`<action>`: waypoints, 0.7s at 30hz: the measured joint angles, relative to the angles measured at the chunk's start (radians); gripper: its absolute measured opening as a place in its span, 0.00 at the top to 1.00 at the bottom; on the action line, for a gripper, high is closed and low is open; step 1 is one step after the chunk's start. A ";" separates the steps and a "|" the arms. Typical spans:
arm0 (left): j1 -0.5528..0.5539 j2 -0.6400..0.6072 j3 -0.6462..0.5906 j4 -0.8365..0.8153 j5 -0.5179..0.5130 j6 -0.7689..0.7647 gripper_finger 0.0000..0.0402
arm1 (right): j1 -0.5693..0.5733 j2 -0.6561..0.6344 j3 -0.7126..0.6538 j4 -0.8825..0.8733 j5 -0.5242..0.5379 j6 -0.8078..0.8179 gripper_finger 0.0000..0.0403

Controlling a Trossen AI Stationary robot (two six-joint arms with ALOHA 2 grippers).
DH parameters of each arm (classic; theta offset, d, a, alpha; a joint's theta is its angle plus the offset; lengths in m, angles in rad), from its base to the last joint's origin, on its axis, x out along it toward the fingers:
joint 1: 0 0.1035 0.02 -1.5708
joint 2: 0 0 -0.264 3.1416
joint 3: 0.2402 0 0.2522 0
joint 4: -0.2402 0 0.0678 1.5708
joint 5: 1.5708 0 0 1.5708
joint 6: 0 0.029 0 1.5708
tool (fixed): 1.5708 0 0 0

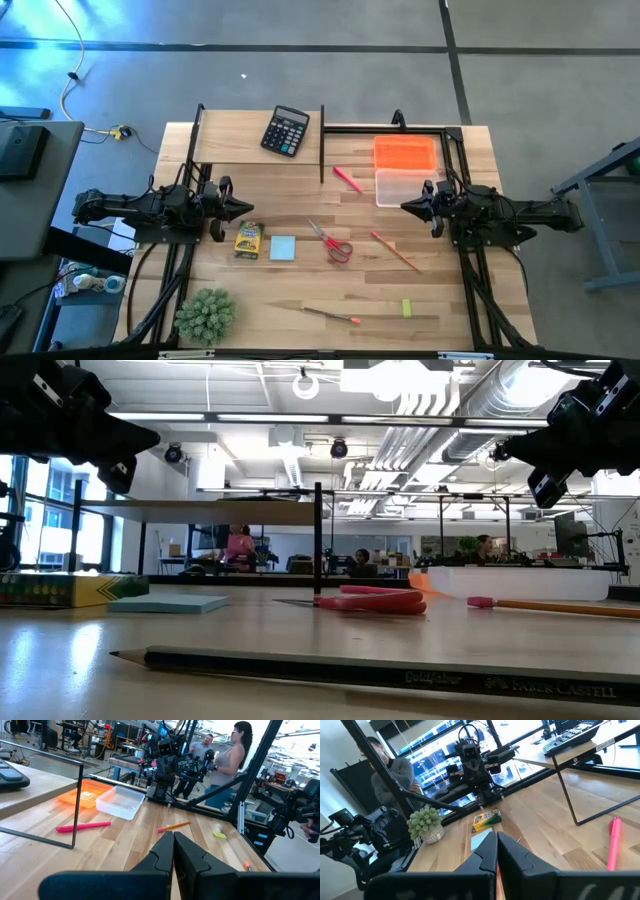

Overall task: Pack school essentials
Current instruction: Put the orange pencil into the orange supply box

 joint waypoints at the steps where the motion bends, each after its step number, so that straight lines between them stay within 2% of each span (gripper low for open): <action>1: 0.000 0.000 0.000 0.000 0.000 0.000 1.00 | 0.000 0.000 0.000 0.000 0.000 0.000 1.00; 3: 0.000 0.000 0.000 0.000 0.000 0.000 1.00 | 0.000 0.000 0.000 0.000 0.000 0.005 1.00; 8: 0.000 0.000 0.000 0.000 0.000 0.000 1.00 | -0.001 0.000 0.000 0.000 0.010 0.148 1.00; 16: 0.000 0.000 0.000 0.000 0.000 0.000 1.00 | -0.001 0.000 0.002 0.000 0.037 0.226 1.00; 21: 0.000 0.000 0.000 0.000 0.000 0.000 1.00 | 0.000 0.000 0.032 0.003 0.039 0.199 1.00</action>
